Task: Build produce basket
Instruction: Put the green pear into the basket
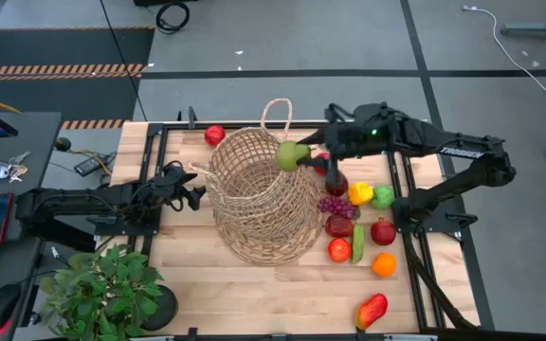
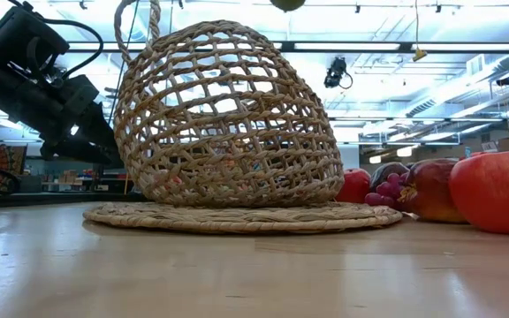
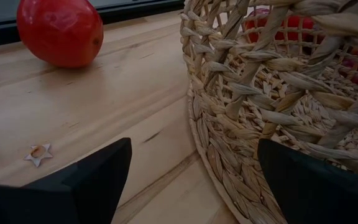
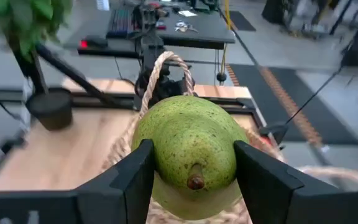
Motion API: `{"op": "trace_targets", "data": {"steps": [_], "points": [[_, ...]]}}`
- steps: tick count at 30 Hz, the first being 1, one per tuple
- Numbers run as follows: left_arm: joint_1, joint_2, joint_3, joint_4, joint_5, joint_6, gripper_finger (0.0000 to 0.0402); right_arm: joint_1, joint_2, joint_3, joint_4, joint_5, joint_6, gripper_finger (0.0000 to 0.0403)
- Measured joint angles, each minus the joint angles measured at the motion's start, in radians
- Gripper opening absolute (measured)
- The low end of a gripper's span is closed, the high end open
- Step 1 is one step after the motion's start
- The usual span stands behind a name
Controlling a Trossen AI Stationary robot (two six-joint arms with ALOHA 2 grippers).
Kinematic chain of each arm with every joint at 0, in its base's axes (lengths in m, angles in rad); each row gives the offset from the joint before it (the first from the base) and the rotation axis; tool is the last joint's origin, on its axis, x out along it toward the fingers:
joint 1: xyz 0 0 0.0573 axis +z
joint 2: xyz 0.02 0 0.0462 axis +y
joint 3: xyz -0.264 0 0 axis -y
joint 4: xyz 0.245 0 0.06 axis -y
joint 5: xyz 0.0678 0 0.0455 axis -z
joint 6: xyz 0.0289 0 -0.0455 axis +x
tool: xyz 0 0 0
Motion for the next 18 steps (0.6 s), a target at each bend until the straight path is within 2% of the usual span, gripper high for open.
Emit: {"op": "trace_targets", "data": {"steps": [5, 7, 12, 18], "points": [[0.0, 0.0, 0.0, 0.0, 0.0, 0.0, 0.0357, 0.052, 0.074, -0.001, -0.002, 0.027, -0.369, 0.0208], [0.0, 0.0, 0.0, 0.0, 0.0, 0.0, 0.0357, 0.079, 0.105, -0.001, -0.001, 0.074, -0.515, 0.0208], [0.0, 0.0, 0.0, 0.0, 0.0, 0.0, 0.0357, 0.139, 0.179, -0.001, 0.009, 0.299, -0.916, 0.0208], [0.0, 0.0, 0.0, 0.0, 0.0, 0.0, 0.0357, 0.184, 0.265, -0.001, 0.138, 0.539, -1.179, 0.0208]]}}
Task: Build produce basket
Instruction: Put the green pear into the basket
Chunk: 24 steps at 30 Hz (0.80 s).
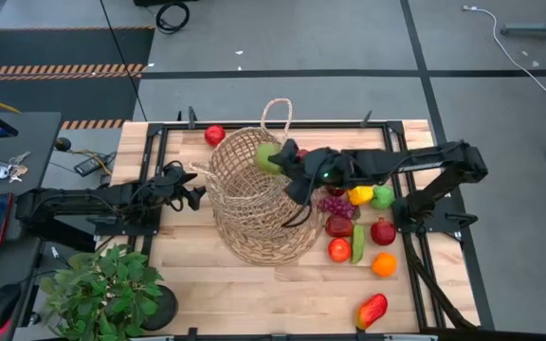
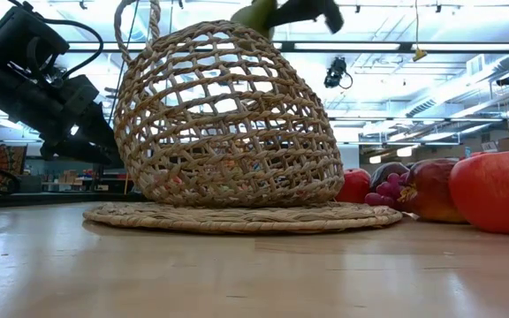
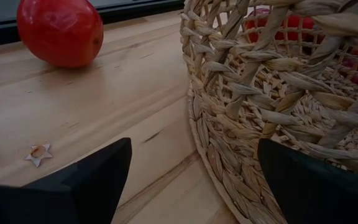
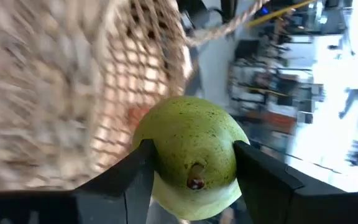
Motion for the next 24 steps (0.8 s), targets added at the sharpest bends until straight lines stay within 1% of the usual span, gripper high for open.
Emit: {"op": "trace_targets", "data": {"steps": [9, 15, 20, 22, 24], "points": [[0.0, 0.0, 0.0, 0.0, 0.0, 0.0, 0.0357, 0.048, 0.096, 0.0, 0.216, 0.231, -0.331, 0.0208], [0.0, 0.0, 0.0, 0.0, 0.0, 0.0, 0.0357, 0.057, 0.129, 0.0, 0.331, 0.336, -0.531, 0.0208], [0.0, 0.0, 0.0, -0.001, 0.0, 0.0, 0.0357, 0.058, 0.137, 0.0, 0.396, 0.345, -0.563, 0.0208], [0.0, 0.0, 0.0, -0.002, 0.0, 0.0, 0.0357, 0.058, 0.135, 0.0, 0.415, 0.321, -0.545, 0.0208], [0.0, 0.0, 0.0, -0.002, 0.0, 0.0, 0.0357, 0.045, 0.133, 0.0, 0.444, 0.28, -0.486, 0.0208]]}}
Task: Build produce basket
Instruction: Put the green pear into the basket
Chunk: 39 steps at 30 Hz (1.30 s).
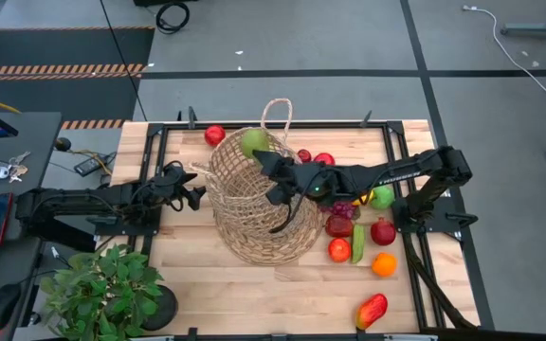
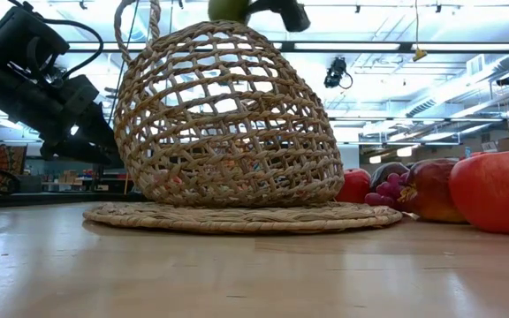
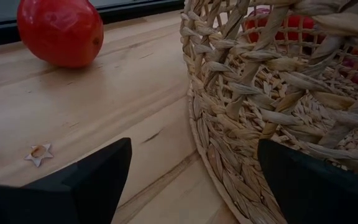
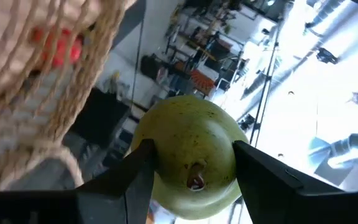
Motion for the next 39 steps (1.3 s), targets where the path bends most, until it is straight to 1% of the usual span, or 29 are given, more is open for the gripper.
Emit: {"op": "trace_targets", "data": {"steps": [4, 6, 9, 11, 13, 16, 18, 21, 22, 24, 27, 32, 34, 36, 39], "points": [[0.0, 0.0, 0.0, 0.0, 0.0, 0.0, 0.0357, -0.06, -0.012, 0.0, 0.063, -0.141, 0.205, 0.0208], [0.0, 0.0, 0.0, 0.0, 0.0, 0.0, 0.0357, -0.097, -0.014, 0.001, 0.09, -0.207, 0.341, 0.0208], [0.0, 0.0, 0.0, -0.001, 0.0, 0.0, 0.0357, -0.154, -0.017, 0.0, 0.151, -0.299, 0.585, 0.0208], [0.0, 0.0, 0.0, -0.001, 0.0, 0.0, 0.0357, -0.193, -0.019, 0.0, 0.207, -0.325, 0.789, 0.0208], [0.0, 0.0, 0.0, -0.001, 0.0, 0.0, 0.0357, -0.226, -0.019, 0.0, 0.256, -0.313, 1.03, 0.0208], [0.0, 0.0, 0.0, -0.001, 0.0, 0.0, 0.0357, -0.264, -0.019, 0.0, 0.284, -0.211, 1.386, 0.0208], [0.0, 0.0, 0.0, -0.001, 0.0, 0.0, 0.0357, -0.28, -0.019, 0.0, 0.271, -0.162, 1.569, 0.0209], [0.0, 0.0, 0.0, -0.001, 0.0, 0.0, 0.0357, -0.294, -0.019, 0.0, 0.235, -0.153, 1.765, 0.0214], [0.0, 0.0, 0.0, -0.001, 0.0, 0.0, 0.0357, -0.295, -0.019, 0.0, 0.223, -0.168, 1.814, 0.0216], [0.0, 0.0, 0.0, -0.001, 0.0, 0.0, 0.0357, -0.295, -0.019, 0.0, 0.199, -0.238, 1.88, 0.022], [0.0, 0.0, 0.0, -0.001, 0.0, 0.0, 0.0357, -0.295, -0.019, 0.003, 0.158, -0.374, 1.895, 0.0222], [0.0, 0.0, 0.0, -0.002, 0.0, 0.0, 0.0357, -0.311, -0.007, 0.102, -0.082, -0.505, 1.935, 0.0222], [0.0, 0.0, 0.0, -0.002, 0.0, 0.0, 0.0357, -0.321, -0.007, 0.135, -0.146, -0.555, 1.96, 0.0222], [0.0, 0.0, 0.0, -0.002, 0.0, 0.0, 0.0357, -0.327, -0.007, 0.167, -0.198, -0.588, 1.973, 0.0222], [0.0, 0.0, 0.0, -0.002, 0.0, 0.0, 0.0357, -0.334, -0.007, 0.22, -0.323, -0.627, 1.971, 0.0222]]}}
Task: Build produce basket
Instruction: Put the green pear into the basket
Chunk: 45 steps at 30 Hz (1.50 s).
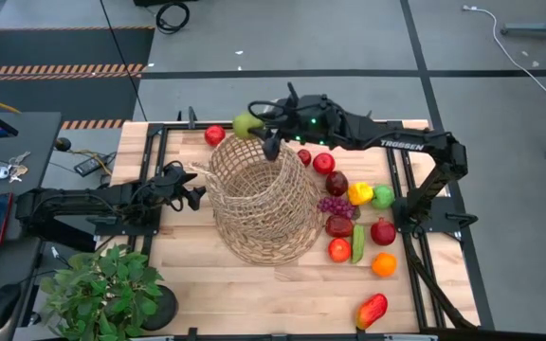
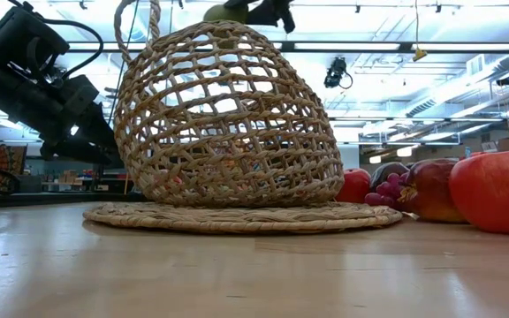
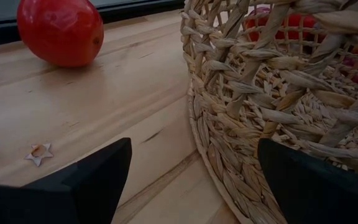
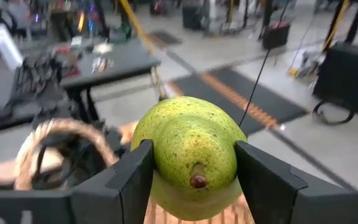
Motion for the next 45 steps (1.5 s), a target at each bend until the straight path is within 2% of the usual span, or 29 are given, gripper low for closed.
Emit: {"op": "trace_targets", "data": {"steps": [8, 14, 19, 25, 29, 39, 45], "points": [[0.0, 0.0, 0.0, 0.001, 0.0, 0.0, 0.0357, 0.016, 0.057, 0.006, -0.068, -0.074, -0.019, 0.0221], [0.0, 0.0, 0.0, -0.002, 0.0, 0.0, 0.0357, 0.038, 0.137, 0.033, -0.094, -0.08, -0.064, 0.0221], [0.0, 0.0, 0.0, -0.002, 0.0, 0.0, 0.0357, 0.058, 0.252, 0.247, -0.256, -0.088, -0.119, 0.0221], [0.0, 0.0, 0.0, -0.002, 0.0, 0.0, 0.0357, 0.053, 0.42, 0.556, -0.524, -0.17, -0.176, 0.0221], [0.0, 0.0, 0.0, -0.002, 0.0, 0.0, 0.0357, 0.028, 0.504, 0.686, -0.63, -0.174, -0.181, 0.0221], [0.0, 0.0, 0.0, -0.001, 0.0, 0.0, 0.0357, -0.049, 0.581, 0.706, -0.671, -0.33, -0.183, 0.0221], [0.0, 0.0, 0.0, -0.001, 0.0, 0.0, 0.0357, -0.079, 0.59, 0.676, -0.628, -0.419, -0.139, 0.0221]]}}
